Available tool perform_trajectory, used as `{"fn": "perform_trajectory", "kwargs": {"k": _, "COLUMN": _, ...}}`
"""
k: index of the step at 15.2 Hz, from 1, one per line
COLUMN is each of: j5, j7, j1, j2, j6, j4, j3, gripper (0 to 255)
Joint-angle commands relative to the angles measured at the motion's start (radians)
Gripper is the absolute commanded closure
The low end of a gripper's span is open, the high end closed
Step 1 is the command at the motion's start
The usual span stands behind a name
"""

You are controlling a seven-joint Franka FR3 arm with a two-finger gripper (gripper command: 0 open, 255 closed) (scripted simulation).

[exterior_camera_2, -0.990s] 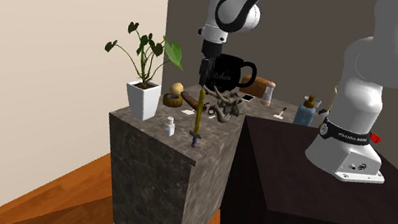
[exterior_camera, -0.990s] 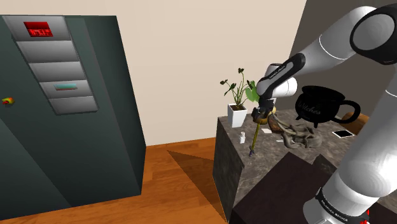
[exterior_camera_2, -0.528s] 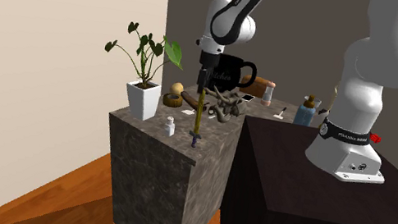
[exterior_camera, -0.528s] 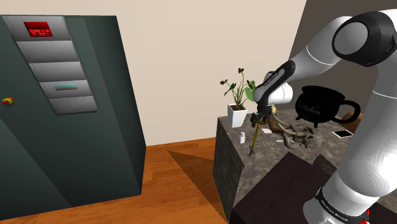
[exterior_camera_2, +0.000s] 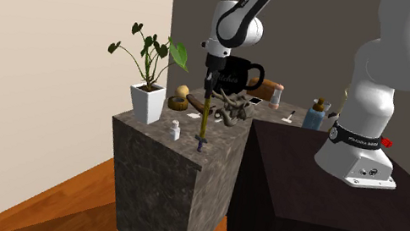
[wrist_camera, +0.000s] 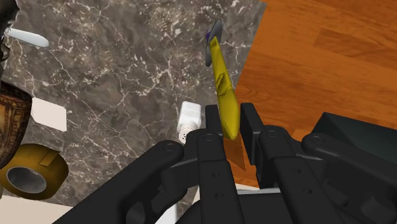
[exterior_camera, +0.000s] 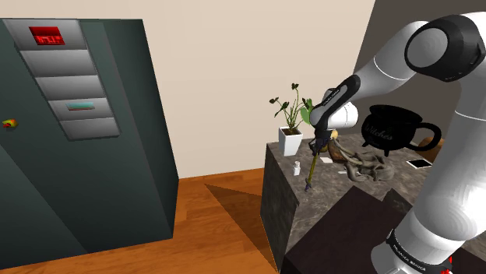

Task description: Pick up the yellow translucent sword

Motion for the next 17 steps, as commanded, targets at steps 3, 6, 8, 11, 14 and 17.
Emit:
{"fn": "perform_trajectory", "kwargs": {"k": 3, "j5": 0.0, "j7": 0.0, "j1": 0.0, "j2": 0.0, "j6": 0.0, "j4": 0.0, "j3": 0.0, "gripper": 255}}
{"fn": "perform_trajectory", "kwargs": {"k": 6, "j5": -0.019, "j7": 0.012, "j1": 0.004, "j2": -0.026, "j6": -0.025, "j4": 0.0, "j3": -0.008, "gripper": 255}}
{"fn": "perform_trajectory", "kwargs": {"k": 8, "j5": -0.037, "j7": 0.025, "j1": 0.008, "j2": -0.052, "j6": -0.051, "j4": 0.002, "j3": -0.014, "gripper": 255}}
{"fn": "perform_trajectory", "kwargs": {"k": 11, "j5": -0.062, "j7": 0.043, "j1": 0.012, "j2": -0.09, "j6": -0.091, "j4": 0.007, "j3": -0.021, "gripper": 255}}
{"fn": "perform_trajectory", "kwargs": {"k": 14, "j5": -0.085, "j7": 0.06, "j1": 0.014, "j2": -0.125, "j6": -0.132, "j4": 0.014, "j3": -0.026, "gripper": 255}}
{"fn": "perform_trajectory", "kwargs": {"k": 17, "j5": -0.105, "j7": 0.074, "j1": 0.015, "j2": -0.16, "j6": -0.173, "j4": 0.023, "j3": -0.028, "gripper": 255}}
